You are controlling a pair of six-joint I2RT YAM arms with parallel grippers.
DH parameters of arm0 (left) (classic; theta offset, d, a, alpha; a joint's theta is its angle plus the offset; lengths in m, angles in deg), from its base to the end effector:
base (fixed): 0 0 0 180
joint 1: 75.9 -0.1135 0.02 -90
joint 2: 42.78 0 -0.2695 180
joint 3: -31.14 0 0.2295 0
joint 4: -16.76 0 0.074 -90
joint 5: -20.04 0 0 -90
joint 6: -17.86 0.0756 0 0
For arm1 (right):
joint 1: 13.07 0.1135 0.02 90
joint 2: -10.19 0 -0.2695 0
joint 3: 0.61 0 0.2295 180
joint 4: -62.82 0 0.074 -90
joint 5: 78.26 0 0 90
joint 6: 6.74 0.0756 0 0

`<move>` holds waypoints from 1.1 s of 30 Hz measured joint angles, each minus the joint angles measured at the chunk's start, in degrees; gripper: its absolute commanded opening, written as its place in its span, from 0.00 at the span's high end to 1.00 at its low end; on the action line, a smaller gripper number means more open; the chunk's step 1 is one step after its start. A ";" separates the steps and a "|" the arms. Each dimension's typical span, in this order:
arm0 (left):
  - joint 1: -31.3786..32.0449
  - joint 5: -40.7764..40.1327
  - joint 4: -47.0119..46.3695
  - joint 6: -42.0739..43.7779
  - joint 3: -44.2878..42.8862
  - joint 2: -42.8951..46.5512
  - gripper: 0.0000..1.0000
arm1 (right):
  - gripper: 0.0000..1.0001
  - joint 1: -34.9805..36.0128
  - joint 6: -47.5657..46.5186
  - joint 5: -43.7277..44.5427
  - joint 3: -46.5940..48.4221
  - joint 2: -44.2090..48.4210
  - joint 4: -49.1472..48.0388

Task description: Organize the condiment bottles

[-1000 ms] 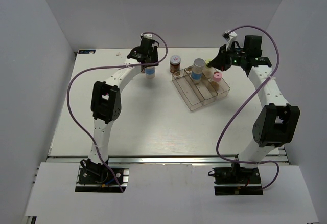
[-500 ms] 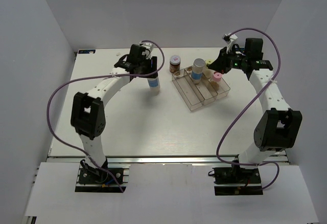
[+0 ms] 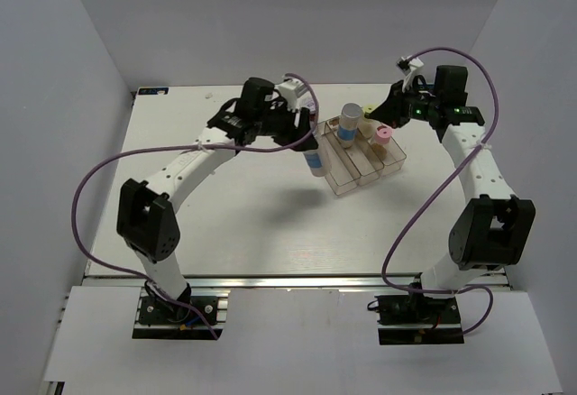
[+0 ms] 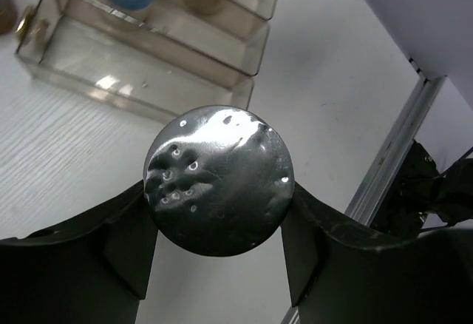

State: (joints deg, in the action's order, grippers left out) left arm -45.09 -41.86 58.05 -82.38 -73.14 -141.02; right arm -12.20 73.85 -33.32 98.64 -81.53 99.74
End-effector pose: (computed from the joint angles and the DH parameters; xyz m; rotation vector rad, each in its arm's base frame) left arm 0.3268 -0.2364 0.3232 0.6855 2.1521 -0.9316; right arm 0.3658 0.0591 0.3504 -0.6415 1.8876 0.7172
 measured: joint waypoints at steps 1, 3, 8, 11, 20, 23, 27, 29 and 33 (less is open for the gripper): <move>1.05 0.31 0.02 0.00 -1.57 -1.16 0.96 | 0.99 -0.20 0.31 0.31 -0.04 0.35 -0.22; 3.23 0.66 -0.35 0.09 -5.40 -4.37 0.96 | 0.99 -0.98 1.05 1.03 -0.48 1.36 -0.98; 7.15 0.44 -1.29 0.09 -13.40 -11.78 0.96 | 0.99 -4.28 2.25 2.91 -2.54 4.66 -2.54; 8.26 -0.39 -1.49 -0.20 -17.66 -16.00 0.96 | 0.99 -6.03 2.84 3.37 -3.50 6.08 -2.84; 8.63 -4.55 -5.68 -2.32 -25.77 -25.70 0.96 | 0.99 -7.93 3.28 3.78 -5.53 7.06 -3.69; 8.63 -5.95 -7.58 -3.28 -27.17 -27.93 0.95 | 0.99 -8.17 3.28 3.78 -6.23 7.26 -3.78; 8.70 -7.15 -9.64 -4.22 -27.21 -29.75 0.94 | 0.99 -8.76 3.28 3.76 -6.40 7.63 -3.78; 8.83 -7.85 -10.36 -4.31 -27.23 -30.49 0.94 | 0.99 -8.96 3.30 3.74 -6.69 7.91 -3.96; 9.07 -8.96 -11.21 -4.44 -27.23 -31.58 0.94 | 0.99 -9.09 3.30 3.74 -7.37 8.02 -3.98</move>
State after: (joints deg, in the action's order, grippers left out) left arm -36.02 -50.83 46.84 -86.82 -100.37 -172.60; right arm -21.29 77.15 -29.58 91.28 -73.51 95.76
